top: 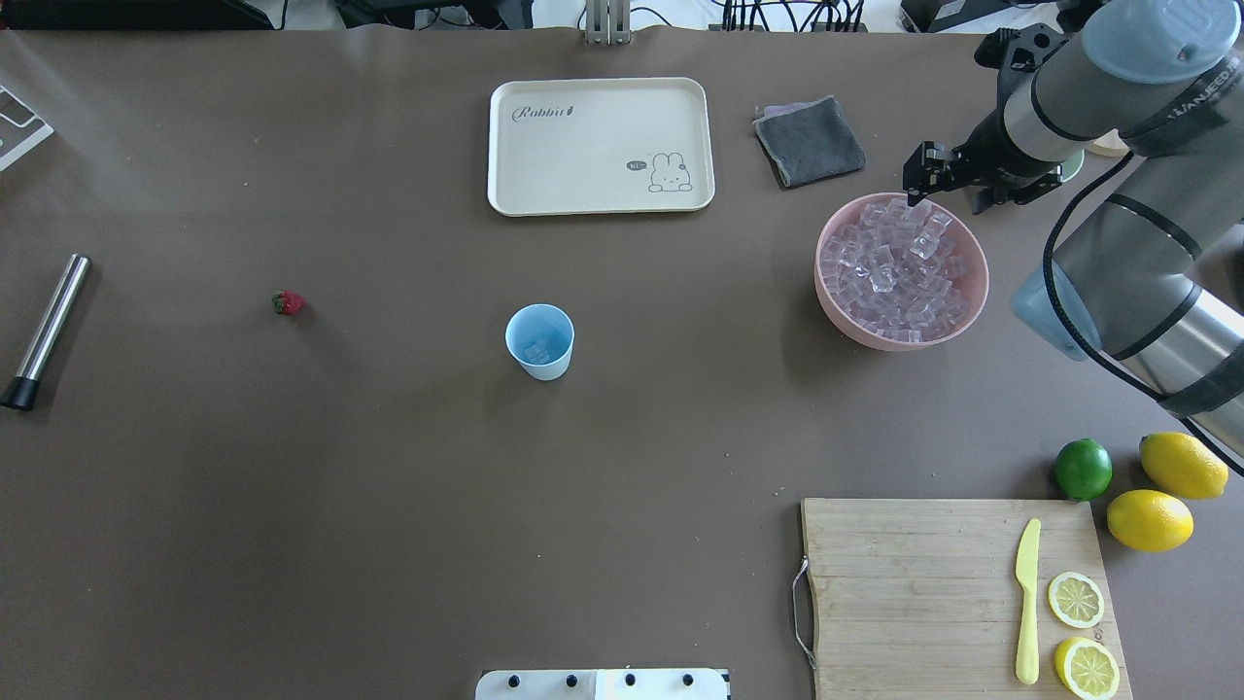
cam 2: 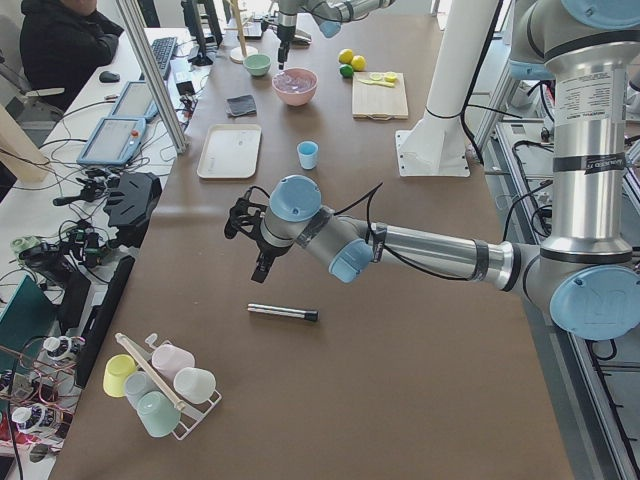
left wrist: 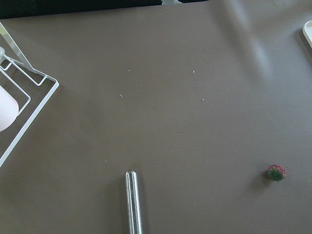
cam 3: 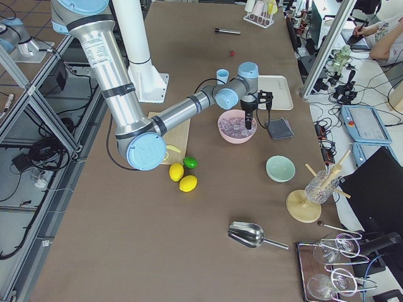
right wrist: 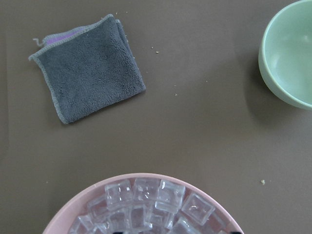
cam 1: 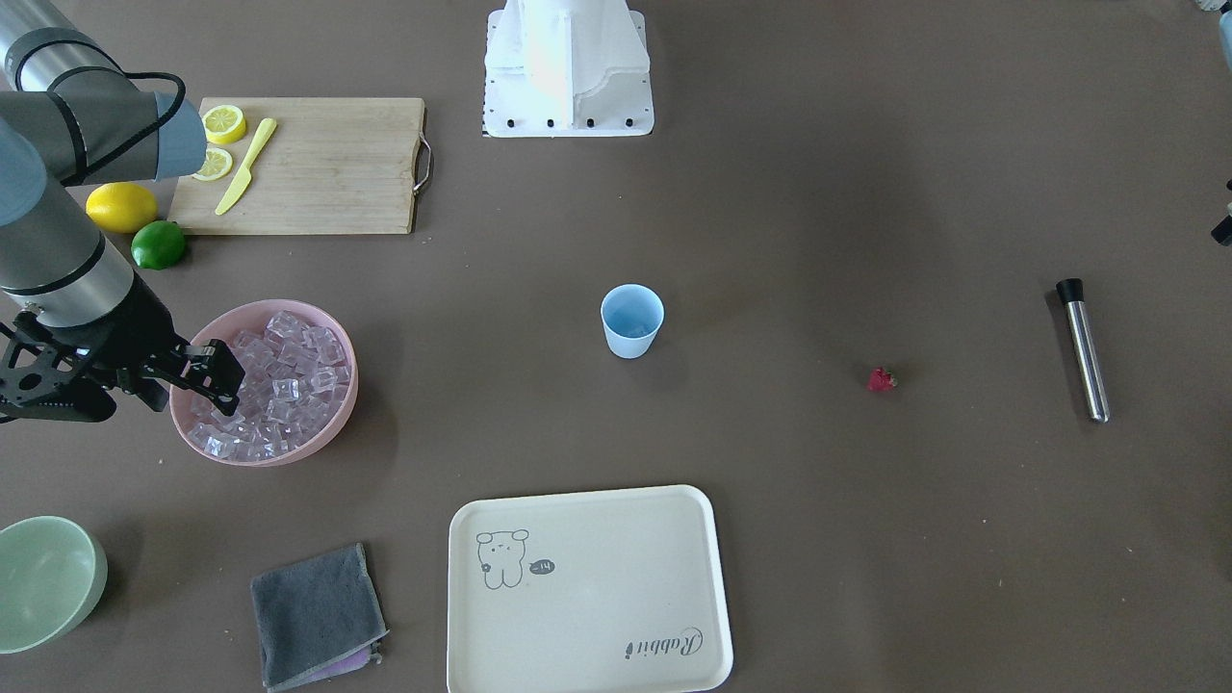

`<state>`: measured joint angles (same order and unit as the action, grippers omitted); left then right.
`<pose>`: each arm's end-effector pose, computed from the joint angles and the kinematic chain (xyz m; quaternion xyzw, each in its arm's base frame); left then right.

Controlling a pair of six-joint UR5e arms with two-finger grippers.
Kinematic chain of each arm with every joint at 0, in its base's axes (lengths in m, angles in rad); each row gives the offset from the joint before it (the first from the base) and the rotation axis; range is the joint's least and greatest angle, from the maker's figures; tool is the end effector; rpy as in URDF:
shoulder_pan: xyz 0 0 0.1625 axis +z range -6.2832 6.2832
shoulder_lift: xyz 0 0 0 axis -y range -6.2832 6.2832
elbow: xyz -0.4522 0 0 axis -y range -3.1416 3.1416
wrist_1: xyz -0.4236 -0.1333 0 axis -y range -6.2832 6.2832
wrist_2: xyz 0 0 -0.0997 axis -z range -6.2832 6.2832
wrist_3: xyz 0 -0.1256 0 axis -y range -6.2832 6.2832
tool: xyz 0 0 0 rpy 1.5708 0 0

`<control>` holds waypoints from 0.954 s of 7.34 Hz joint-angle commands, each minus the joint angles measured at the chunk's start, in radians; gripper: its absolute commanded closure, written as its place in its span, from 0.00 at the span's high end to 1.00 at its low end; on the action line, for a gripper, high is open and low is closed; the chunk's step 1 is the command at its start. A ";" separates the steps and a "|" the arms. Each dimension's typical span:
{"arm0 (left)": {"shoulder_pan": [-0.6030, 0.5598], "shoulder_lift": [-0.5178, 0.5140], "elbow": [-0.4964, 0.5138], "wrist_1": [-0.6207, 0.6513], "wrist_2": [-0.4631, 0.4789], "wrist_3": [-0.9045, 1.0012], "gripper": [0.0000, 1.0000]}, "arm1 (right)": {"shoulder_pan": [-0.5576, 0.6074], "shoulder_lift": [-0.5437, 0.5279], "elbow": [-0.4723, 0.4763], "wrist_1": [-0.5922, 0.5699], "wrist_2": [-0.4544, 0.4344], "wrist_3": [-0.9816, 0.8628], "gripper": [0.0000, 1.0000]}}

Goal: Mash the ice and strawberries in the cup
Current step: 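Move the right gripper back into the pink bowl and grasp ice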

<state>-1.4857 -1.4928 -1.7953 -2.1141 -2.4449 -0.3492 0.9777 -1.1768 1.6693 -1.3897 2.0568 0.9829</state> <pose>0.0067 -0.5133 0.5502 0.2133 0.4550 0.0296 0.8641 -0.3260 -0.6172 0.4044 0.0652 -0.3876 0.0994 0.9141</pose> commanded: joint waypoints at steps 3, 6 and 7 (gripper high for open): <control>0.016 -0.001 0.001 -0.012 0.004 0.000 0.98 | -0.019 0.036 -0.069 0.046 -0.040 0.031 0.68; 0.027 0.002 0.007 -0.032 0.006 -0.001 0.98 | -0.022 0.036 -0.122 0.133 -0.049 0.049 0.68; 0.030 0.000 0.008 -0.032 0.006 0.003 0.98 | -0.022 0.036 -0.115 0.133 -0.049 0.053 0.68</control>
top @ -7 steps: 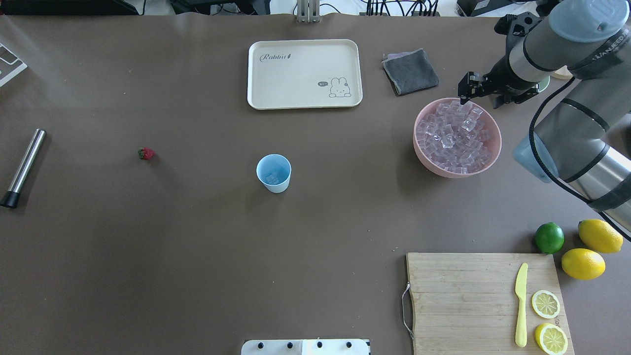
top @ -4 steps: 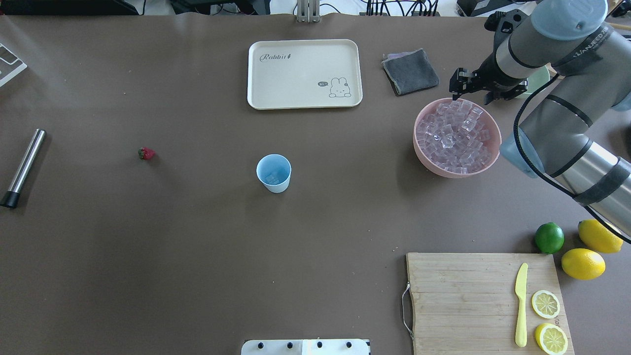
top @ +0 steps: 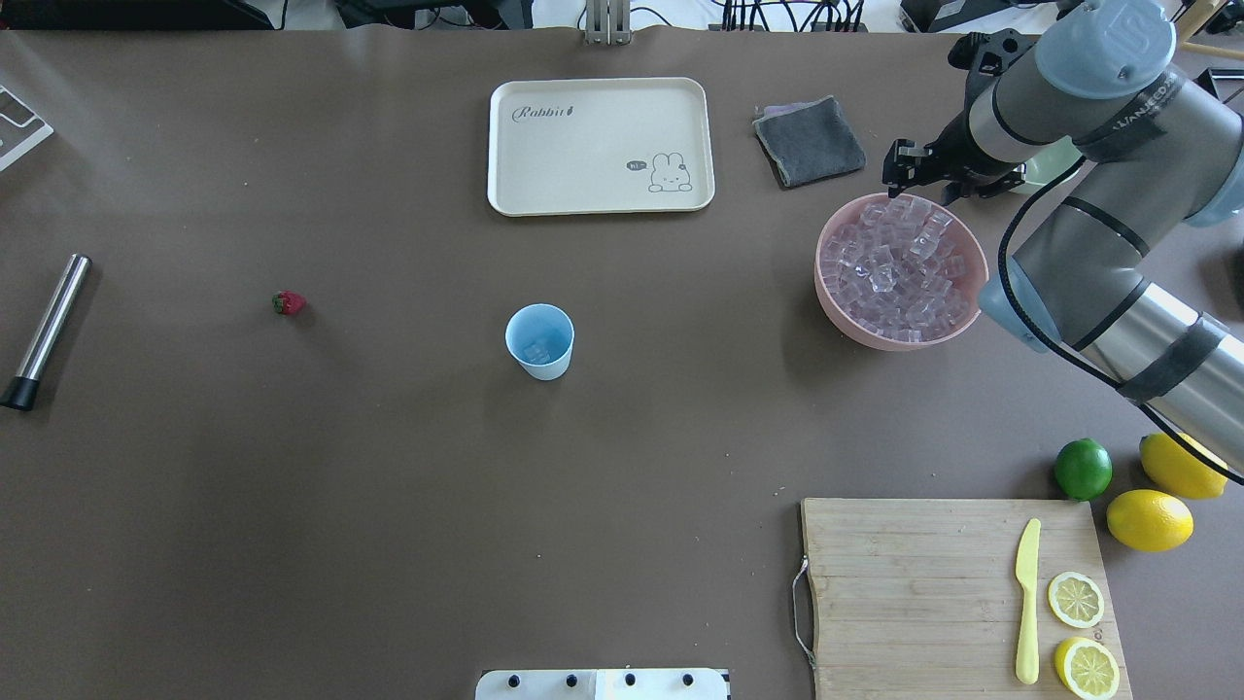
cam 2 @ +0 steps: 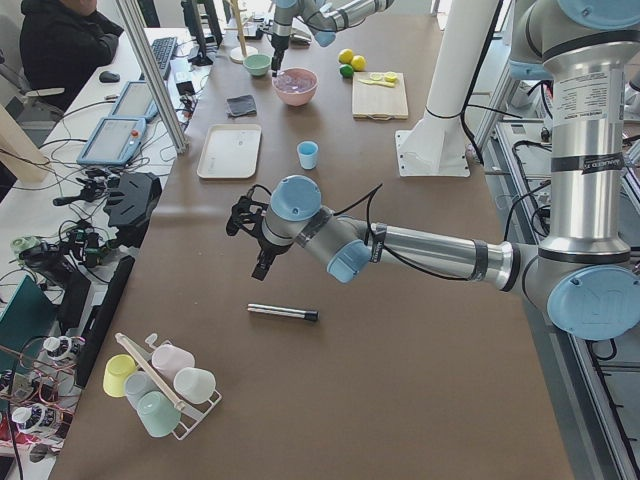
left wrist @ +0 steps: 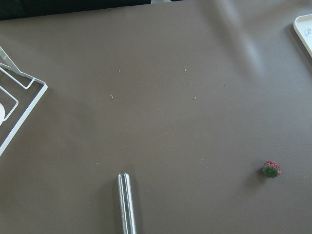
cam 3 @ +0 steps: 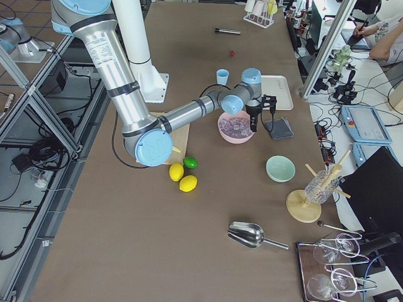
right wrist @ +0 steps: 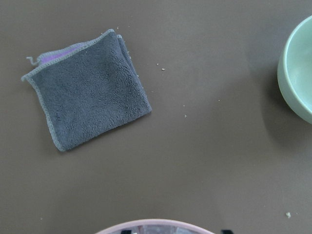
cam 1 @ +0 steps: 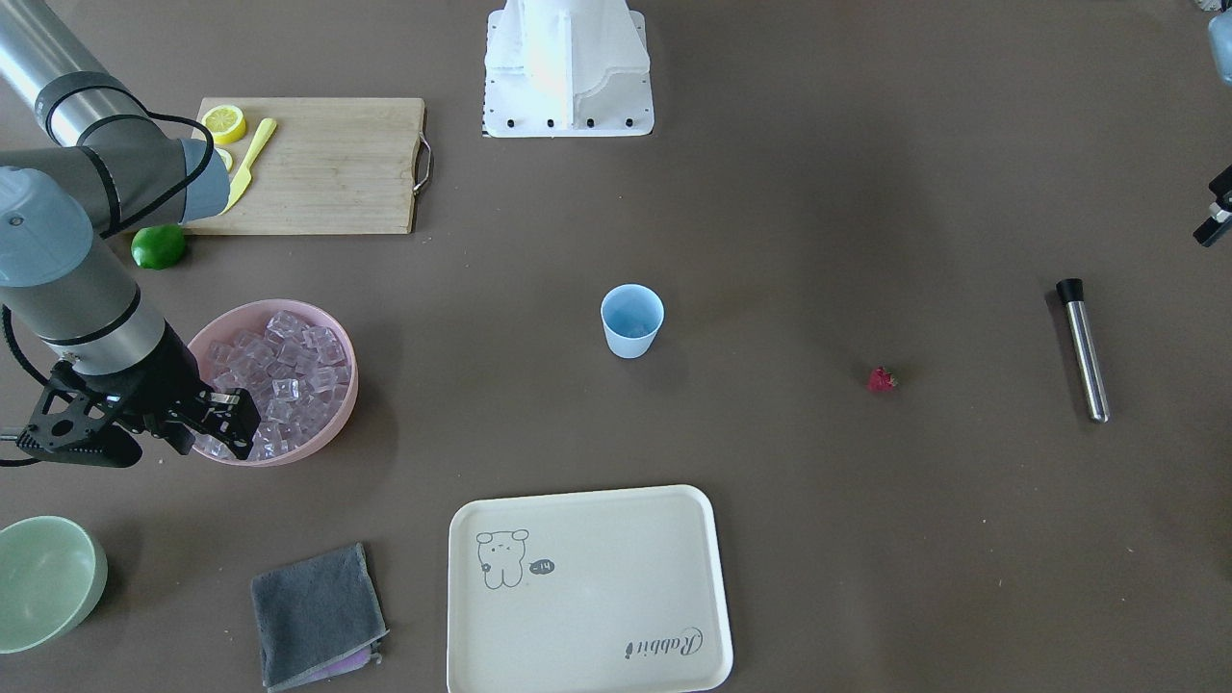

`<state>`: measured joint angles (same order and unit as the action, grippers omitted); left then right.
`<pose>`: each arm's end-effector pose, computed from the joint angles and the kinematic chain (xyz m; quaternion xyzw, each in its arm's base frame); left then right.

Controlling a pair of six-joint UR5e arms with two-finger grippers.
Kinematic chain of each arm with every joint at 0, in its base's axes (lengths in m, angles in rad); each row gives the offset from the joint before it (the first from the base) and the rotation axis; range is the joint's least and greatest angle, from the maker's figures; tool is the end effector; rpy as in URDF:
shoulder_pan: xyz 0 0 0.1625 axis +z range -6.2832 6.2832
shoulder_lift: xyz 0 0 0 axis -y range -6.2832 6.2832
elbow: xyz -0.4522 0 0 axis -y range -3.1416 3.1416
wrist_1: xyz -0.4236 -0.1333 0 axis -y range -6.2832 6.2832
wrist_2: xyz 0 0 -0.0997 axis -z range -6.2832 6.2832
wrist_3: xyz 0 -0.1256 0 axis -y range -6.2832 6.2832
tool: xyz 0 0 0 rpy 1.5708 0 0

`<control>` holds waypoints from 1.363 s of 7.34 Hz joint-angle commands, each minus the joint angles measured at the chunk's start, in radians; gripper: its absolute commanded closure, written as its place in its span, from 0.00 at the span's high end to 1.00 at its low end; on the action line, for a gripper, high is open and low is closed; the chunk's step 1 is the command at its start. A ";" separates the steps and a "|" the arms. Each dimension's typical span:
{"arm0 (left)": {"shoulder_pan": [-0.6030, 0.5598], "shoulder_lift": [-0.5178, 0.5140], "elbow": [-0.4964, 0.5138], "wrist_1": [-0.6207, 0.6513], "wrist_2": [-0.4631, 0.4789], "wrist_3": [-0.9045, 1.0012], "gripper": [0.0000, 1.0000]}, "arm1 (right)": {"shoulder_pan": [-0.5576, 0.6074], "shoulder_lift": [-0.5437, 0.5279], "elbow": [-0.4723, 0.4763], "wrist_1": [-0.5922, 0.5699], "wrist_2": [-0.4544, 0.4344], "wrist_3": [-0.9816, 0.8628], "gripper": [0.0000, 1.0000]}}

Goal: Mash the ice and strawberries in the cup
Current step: 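Move the right gripper back into the pink bowl and grasp ice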

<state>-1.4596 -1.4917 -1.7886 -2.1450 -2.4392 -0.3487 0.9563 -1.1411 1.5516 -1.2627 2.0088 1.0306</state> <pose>0.0196 -0.5133 0.5509 0.2184 0.4560 0.0450 0.8616 -0.3536 -0.6399 0.4245 0.0845 -0.3899 0.1140 0.9099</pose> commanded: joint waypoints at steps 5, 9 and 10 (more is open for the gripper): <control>0.004 -0.018 0.014 -0.003 0.002 0.002 0.98 | -0.017 -0.013 0.016 0.011 -0.016 0.043 0.66; 0.004 -0.016 0.014 -0.003 0.002 0.004 0.98 | -0.028 -0.013 0.015 0.013 -0.027 0.049 0.60; 0.005 -0.016 0.014 -0.003 0.002 0.004 0.98 | -0.033 -0.013 0.013 0.013 -0.031 0.048 0.60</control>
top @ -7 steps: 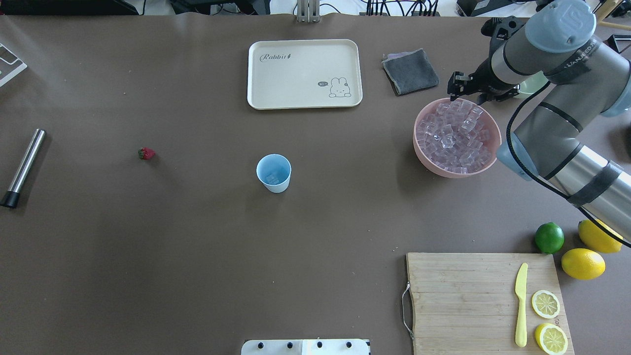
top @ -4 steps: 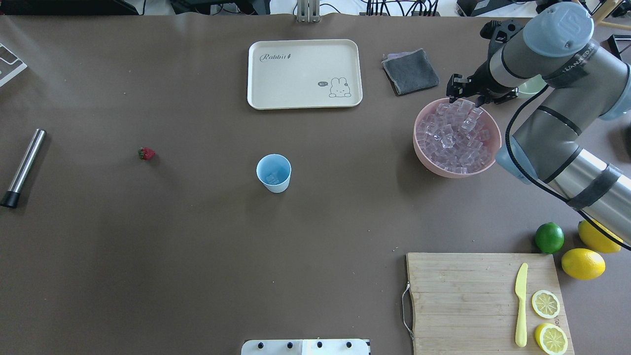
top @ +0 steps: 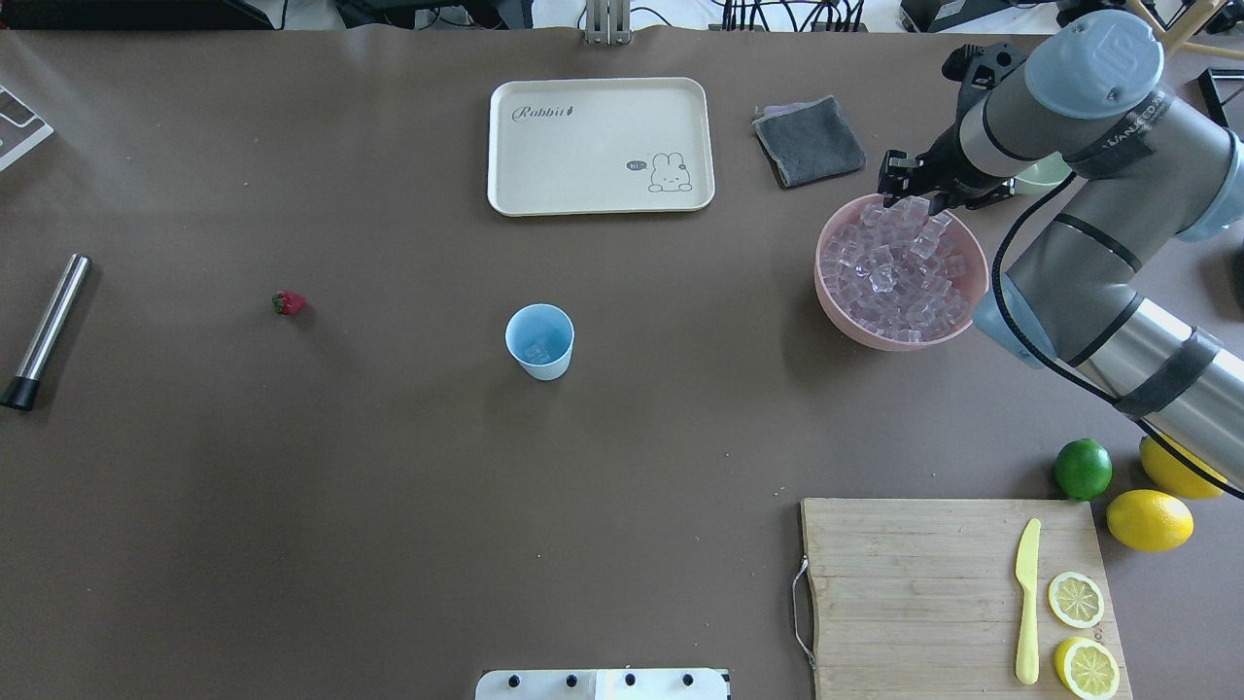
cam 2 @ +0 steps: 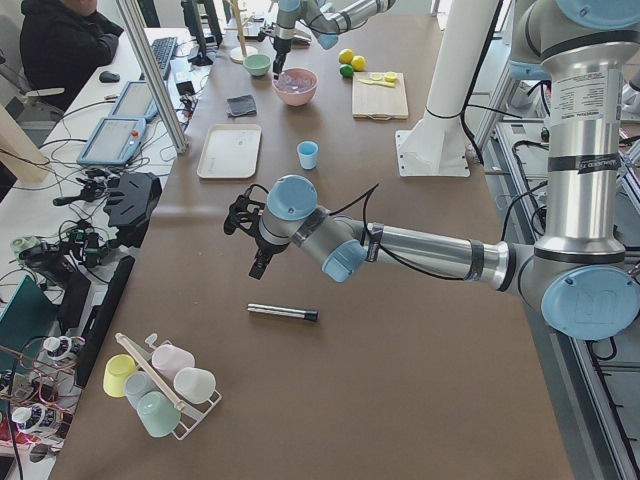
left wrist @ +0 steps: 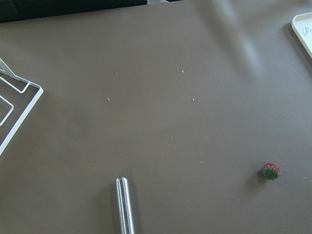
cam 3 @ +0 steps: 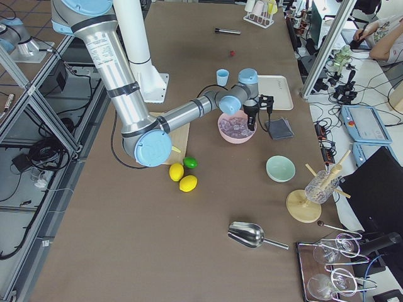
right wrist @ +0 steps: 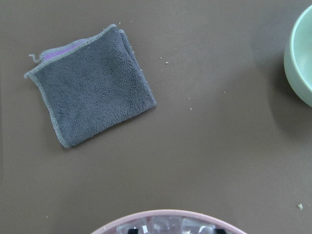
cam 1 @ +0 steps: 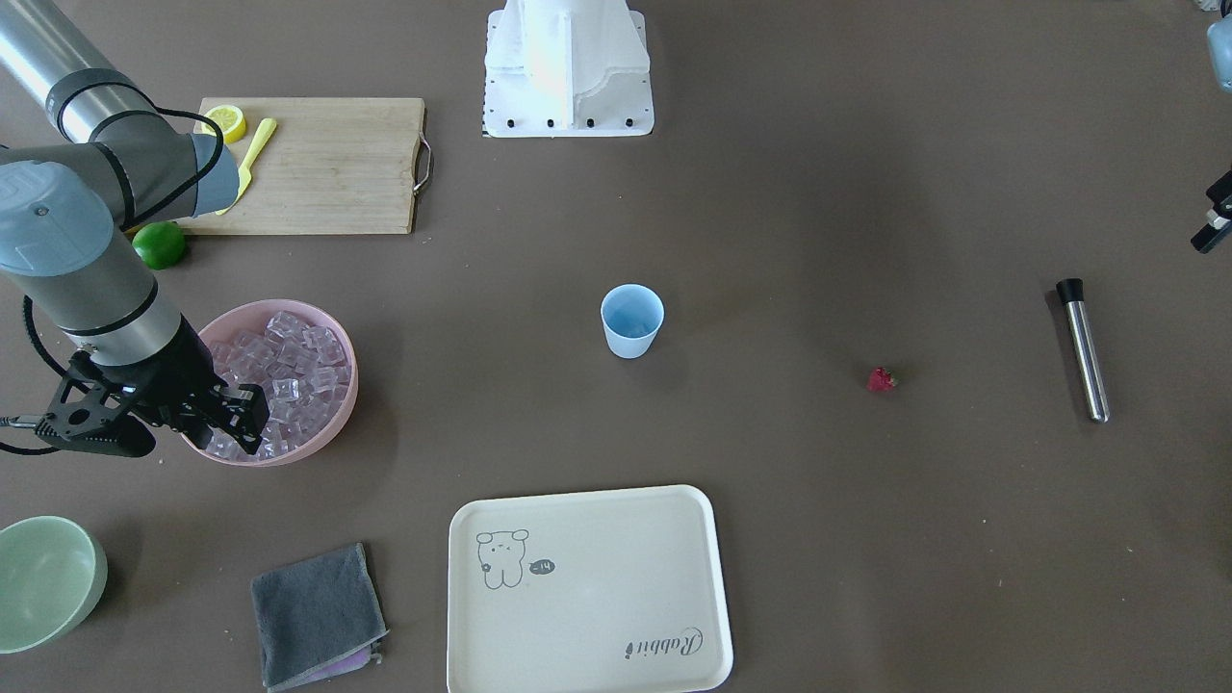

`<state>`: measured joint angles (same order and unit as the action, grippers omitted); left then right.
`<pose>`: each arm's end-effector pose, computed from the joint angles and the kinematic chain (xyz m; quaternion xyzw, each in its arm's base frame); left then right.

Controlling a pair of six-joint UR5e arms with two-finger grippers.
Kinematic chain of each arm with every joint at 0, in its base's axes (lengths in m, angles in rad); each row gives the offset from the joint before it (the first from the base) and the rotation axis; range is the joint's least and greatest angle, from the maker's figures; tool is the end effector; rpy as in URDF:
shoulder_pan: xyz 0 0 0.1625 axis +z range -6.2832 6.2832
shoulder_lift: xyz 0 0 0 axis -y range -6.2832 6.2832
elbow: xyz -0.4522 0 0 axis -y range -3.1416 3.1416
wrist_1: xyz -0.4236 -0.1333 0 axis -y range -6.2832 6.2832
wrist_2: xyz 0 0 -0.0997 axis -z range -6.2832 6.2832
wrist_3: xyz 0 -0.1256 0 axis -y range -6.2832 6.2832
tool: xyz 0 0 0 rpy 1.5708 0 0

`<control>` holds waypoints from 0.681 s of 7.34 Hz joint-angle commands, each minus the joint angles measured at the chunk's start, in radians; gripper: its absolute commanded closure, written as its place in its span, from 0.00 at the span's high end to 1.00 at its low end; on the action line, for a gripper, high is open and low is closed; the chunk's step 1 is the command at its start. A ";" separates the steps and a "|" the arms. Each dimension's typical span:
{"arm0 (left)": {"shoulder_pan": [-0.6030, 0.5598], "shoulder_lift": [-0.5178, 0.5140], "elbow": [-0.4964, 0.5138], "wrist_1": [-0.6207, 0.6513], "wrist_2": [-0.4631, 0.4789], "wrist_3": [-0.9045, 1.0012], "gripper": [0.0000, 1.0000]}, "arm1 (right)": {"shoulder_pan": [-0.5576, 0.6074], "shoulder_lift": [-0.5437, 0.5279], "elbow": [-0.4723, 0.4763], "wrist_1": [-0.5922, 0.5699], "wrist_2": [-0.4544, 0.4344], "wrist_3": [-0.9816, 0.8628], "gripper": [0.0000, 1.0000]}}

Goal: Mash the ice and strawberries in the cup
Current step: 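Move the right gripper back into the pink bowl and grasp ice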

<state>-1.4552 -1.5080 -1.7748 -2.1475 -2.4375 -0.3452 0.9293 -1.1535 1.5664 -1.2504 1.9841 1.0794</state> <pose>0.0226 -0.5204 0.5498 0.2206 0.4556 0.0492 0.8610 -0.3659 -0.6283 0.4246 0.0836 -0.3909 0.1267 0.9078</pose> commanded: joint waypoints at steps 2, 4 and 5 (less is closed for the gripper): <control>0.001 0.002 0.009 -0.009 0.000 0.003 0.98 | -0.007 -0.002 -0.002 0.000 -0.008 -0.001 0.60; 0.007 0.002 0.009 -0.015 0.000 0.000 0.98 | -0.007 -0.003 -0.002 0.000 -0.008 -0.002 0.43; 0.007 0.003 0.009 -0.015 0.000 0.000 0.98 | -0.007 -0.003 -0.002 -0.001 -0.010 -0.013 0.29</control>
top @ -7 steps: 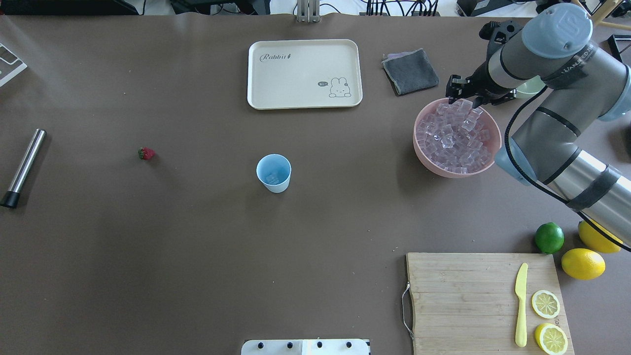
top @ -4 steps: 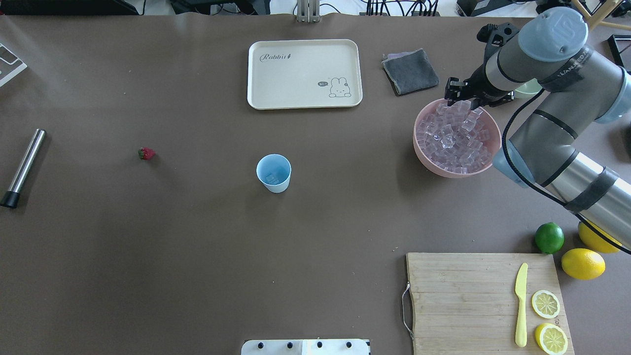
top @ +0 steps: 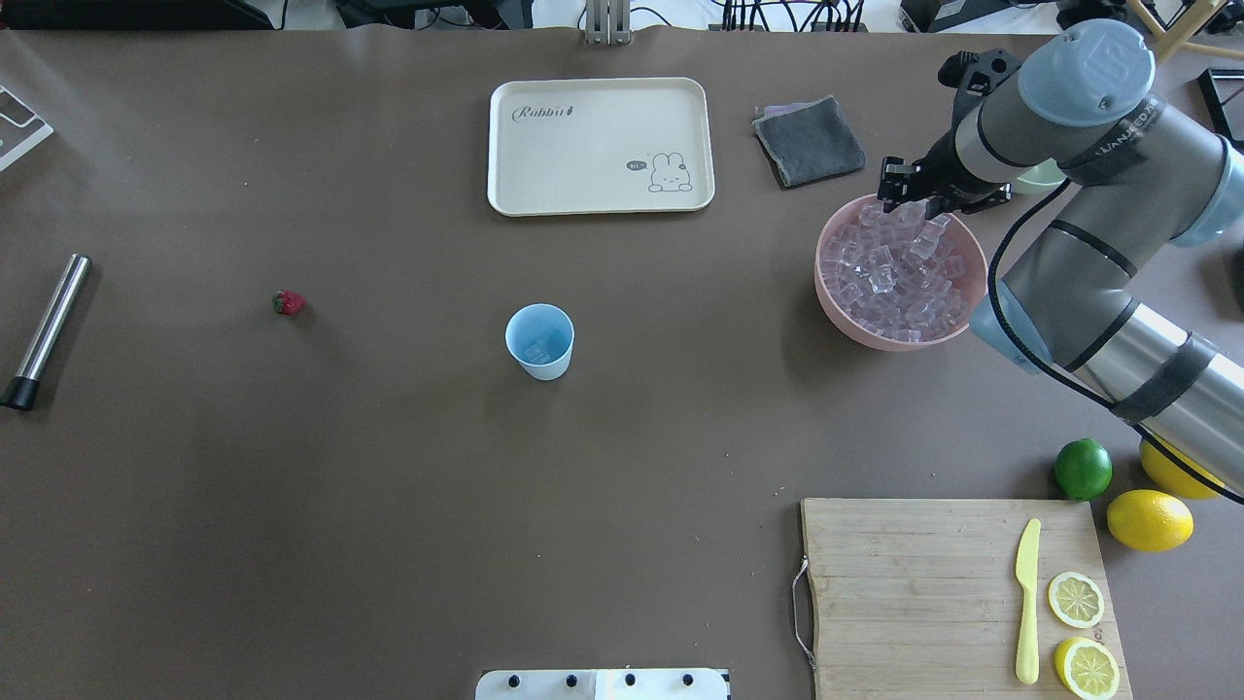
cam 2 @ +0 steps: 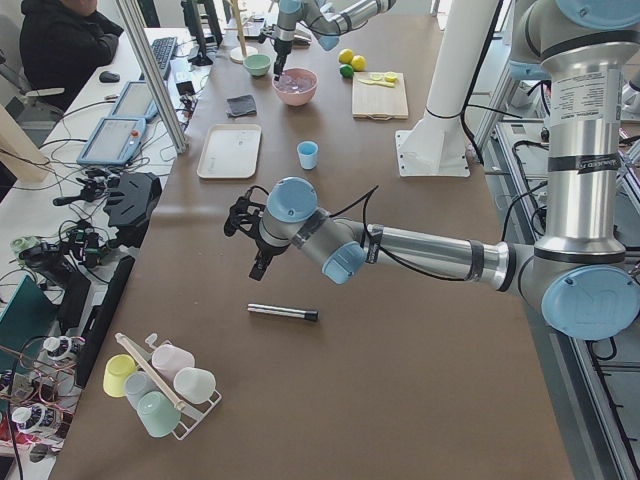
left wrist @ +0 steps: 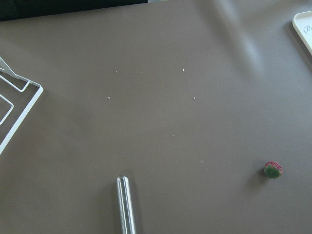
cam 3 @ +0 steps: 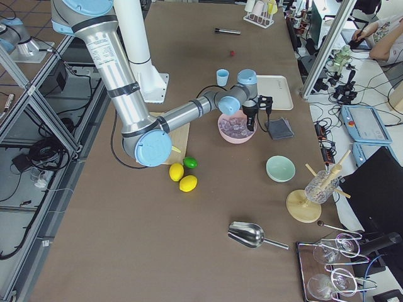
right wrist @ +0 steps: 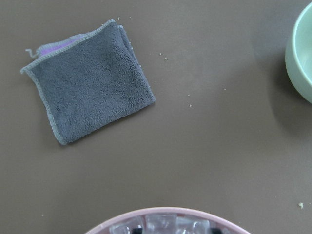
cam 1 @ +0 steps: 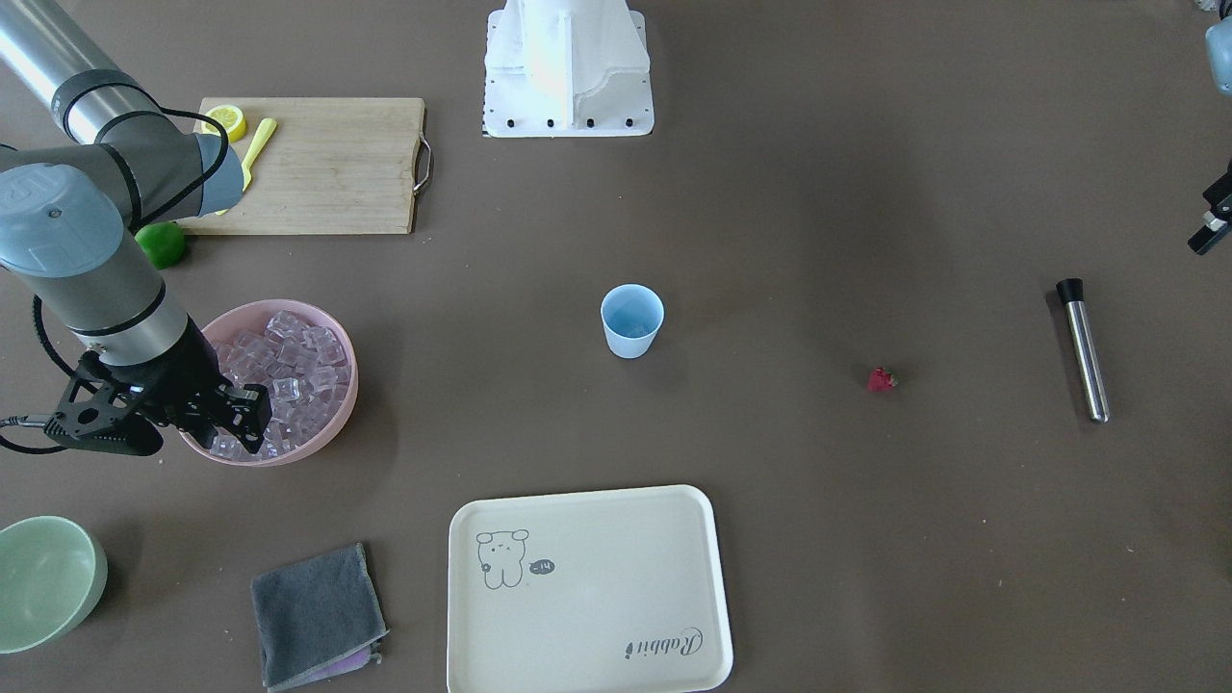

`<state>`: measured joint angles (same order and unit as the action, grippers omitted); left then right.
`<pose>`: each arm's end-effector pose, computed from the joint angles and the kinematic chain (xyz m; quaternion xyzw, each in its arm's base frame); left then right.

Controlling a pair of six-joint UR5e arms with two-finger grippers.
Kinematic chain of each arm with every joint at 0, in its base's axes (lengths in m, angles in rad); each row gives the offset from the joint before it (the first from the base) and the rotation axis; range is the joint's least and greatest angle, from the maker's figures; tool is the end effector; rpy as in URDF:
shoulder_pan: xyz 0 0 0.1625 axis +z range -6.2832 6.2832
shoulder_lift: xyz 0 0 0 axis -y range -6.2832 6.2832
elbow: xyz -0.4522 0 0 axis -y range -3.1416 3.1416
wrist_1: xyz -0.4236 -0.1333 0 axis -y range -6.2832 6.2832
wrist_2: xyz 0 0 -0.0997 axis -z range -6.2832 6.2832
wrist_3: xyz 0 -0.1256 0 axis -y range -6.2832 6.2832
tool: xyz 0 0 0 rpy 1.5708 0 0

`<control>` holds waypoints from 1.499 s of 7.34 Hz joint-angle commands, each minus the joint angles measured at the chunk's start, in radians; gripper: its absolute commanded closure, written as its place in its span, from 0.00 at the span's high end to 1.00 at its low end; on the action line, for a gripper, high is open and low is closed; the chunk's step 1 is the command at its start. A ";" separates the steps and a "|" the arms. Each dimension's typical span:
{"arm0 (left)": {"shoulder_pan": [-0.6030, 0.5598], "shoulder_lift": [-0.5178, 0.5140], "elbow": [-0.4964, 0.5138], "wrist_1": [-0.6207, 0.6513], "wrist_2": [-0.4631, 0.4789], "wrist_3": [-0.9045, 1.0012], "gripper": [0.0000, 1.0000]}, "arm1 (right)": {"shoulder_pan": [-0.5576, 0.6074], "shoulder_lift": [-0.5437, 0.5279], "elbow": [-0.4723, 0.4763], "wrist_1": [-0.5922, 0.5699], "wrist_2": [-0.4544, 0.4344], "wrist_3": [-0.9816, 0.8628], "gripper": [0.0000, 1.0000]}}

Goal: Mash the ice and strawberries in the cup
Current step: 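Move the right gripper back into the pink bowl and grasp ice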

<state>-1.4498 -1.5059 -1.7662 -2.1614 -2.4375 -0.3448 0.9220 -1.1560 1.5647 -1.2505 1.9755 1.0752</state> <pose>0.0254 -0.5200 0.5539 0.2209 0.4562 0.0524 0.8604 -0.3696 -0.6261 0.4277 0.0848 -0.3873 0.1236 0.9097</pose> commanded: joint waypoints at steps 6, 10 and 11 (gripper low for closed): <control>0.002 0.009 0.001 -0.005 0.000 -0.002 0.98 | 0.011 -0.005 0.050 -0.016 0.008 -0.012 0.10; 0.003 0.007 0.008 -0.018 0.000 0.003 0.98 | -0.082 0.144 0.187 -0.288 -0.012 0.128 0.05; 0.002 0.009 0.011 -0.038 0.000 0.000 0.98 | -0.160 0.241 0.184 -0.361 -0.089 0.203 0.05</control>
<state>-1.4469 -1.4977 -1.7580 -2.1839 -2.4375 -0.3445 0.8489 -1.0194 1.7409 -1.5237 1.9522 1.1801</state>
